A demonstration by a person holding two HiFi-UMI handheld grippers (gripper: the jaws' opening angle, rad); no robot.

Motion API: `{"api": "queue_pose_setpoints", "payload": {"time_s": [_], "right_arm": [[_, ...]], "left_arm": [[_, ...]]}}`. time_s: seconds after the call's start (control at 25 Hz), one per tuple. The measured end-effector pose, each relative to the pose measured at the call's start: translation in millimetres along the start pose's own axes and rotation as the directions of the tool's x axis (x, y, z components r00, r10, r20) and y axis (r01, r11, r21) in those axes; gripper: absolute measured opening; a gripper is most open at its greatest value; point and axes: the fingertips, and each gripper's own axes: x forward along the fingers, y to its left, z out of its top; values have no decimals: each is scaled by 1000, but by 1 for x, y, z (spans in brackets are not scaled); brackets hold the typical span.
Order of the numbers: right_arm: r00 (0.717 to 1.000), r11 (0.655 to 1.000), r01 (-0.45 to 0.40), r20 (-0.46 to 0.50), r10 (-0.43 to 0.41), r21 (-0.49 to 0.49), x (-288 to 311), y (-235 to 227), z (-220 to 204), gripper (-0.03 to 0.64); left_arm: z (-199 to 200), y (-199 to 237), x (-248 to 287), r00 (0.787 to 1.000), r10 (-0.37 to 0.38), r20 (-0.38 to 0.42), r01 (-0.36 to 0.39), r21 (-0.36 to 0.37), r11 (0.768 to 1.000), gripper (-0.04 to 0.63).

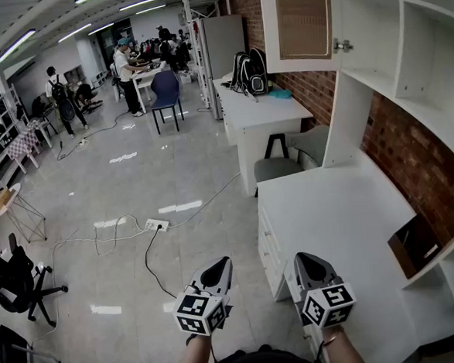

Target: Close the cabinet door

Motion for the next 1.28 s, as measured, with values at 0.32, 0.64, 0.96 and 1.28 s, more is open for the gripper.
{"api": "queue_pose_setpoints", "payload": {"time_s": [0.32, 0.64, 0.96, 1.28], "right_arm": [[1000, 1000, -9, -28, 10, 27, -1, 10, -16, 2], [998, 998, -32, -49, 34, 48, 3, 8, -29, 2], [997, 995, -46, -57, 51, 87, 24, 10, -24, 1], [995, 993, -53, -78, 61, 105, 92, 5, -17, 2]], "left_arm": [[-5, 1, -7, 1000, -6, -24, 6, -4, 1000, 9], [-16, 2, -7, 999, 3, -38, -4, -28, 1000, 9], [-14, 20, -10, 999, 37, -37, -38, -28, 999, 9], [-12, 77, 30, 997, 57, -43, -59, -32, 998, 9]]}}
